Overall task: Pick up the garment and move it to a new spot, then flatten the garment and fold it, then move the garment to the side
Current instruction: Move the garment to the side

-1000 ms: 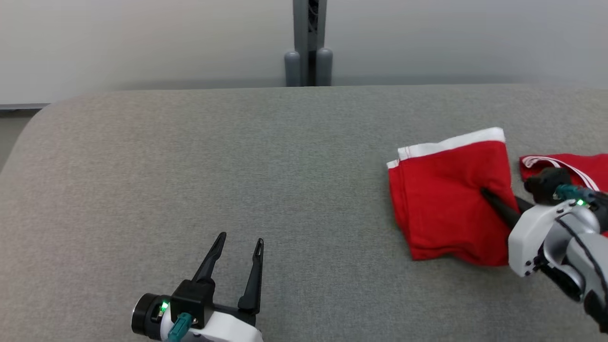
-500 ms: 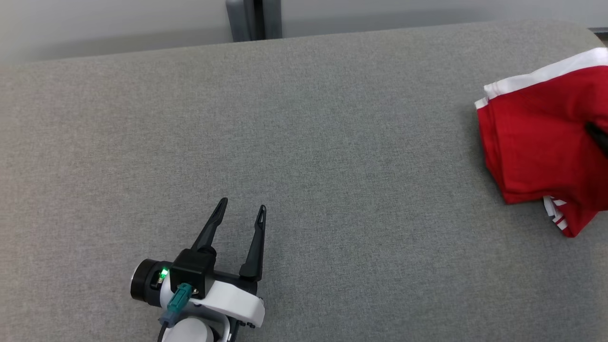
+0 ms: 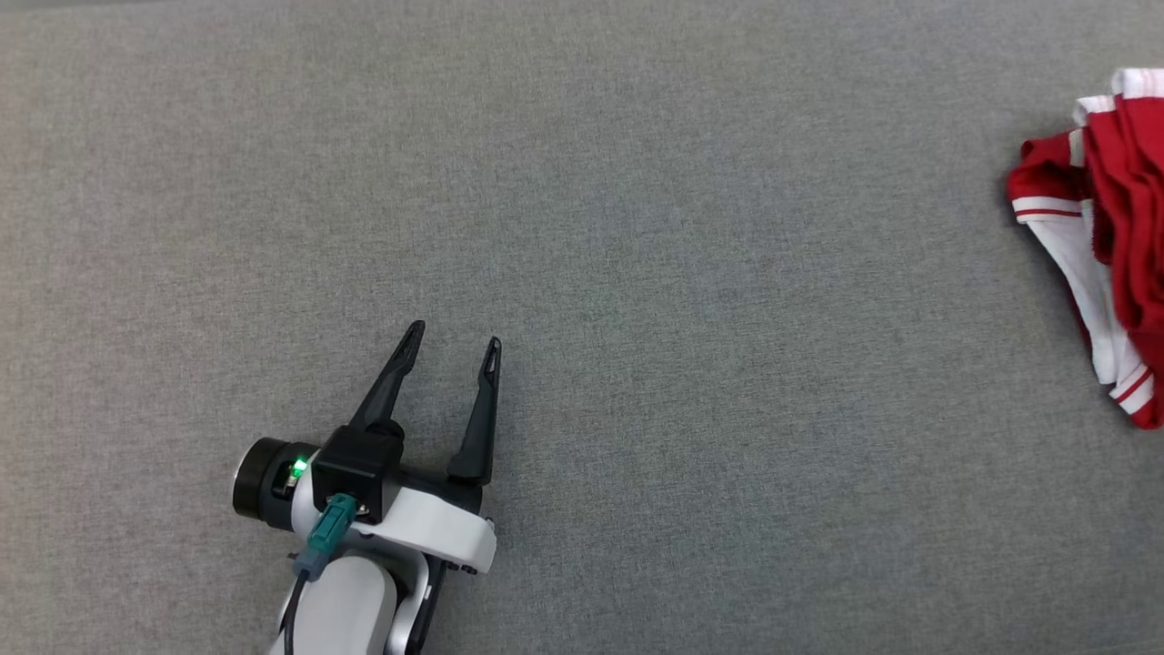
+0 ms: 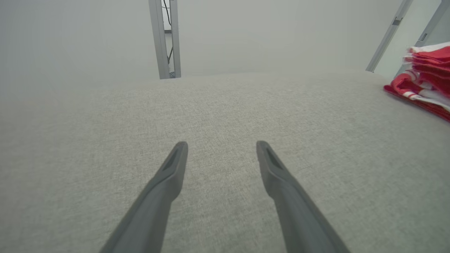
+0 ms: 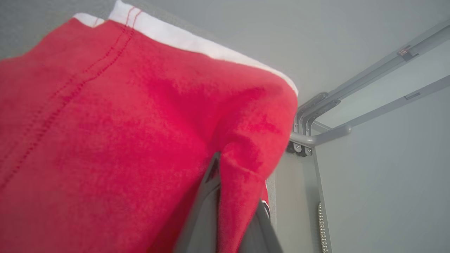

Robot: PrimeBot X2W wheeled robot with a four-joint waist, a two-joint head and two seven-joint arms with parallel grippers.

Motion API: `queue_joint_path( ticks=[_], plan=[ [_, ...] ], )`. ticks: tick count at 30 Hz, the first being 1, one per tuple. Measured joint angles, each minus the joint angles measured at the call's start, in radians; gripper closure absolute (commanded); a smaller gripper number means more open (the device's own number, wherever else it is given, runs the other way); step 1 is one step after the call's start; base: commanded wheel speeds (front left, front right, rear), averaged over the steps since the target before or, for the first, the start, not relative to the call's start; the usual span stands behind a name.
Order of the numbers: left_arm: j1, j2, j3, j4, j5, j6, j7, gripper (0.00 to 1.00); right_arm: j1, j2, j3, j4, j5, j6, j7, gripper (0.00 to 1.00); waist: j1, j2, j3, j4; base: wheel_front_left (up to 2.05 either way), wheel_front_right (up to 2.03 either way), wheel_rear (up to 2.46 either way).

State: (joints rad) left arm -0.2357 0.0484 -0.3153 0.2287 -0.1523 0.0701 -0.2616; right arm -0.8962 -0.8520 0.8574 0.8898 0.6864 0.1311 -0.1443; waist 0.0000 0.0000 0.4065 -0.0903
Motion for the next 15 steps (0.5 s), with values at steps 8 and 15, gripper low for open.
queue_joint_path(
  ticks=[8,15],
  plan=[
    [-0.033,0.0,-0.005,-0.005,0.001,-0.003,0.0,0.0,-0.039,0.036,-0.026,0.124,-0.099,0.0,-0.01,1.0,0.0,0.0,0.072,0.015,0.0,0.0,0.0],
    [-0.049,0.0,-0.009,-0.004,-0.001,-0.003,-0.003,0.0,-0.04,0.069,-0.06,0.196,-0.098,0.0,0.006,0.0,0.0,0.0,0.089,0.021,0.0,0.0,0.0]
  ],
)
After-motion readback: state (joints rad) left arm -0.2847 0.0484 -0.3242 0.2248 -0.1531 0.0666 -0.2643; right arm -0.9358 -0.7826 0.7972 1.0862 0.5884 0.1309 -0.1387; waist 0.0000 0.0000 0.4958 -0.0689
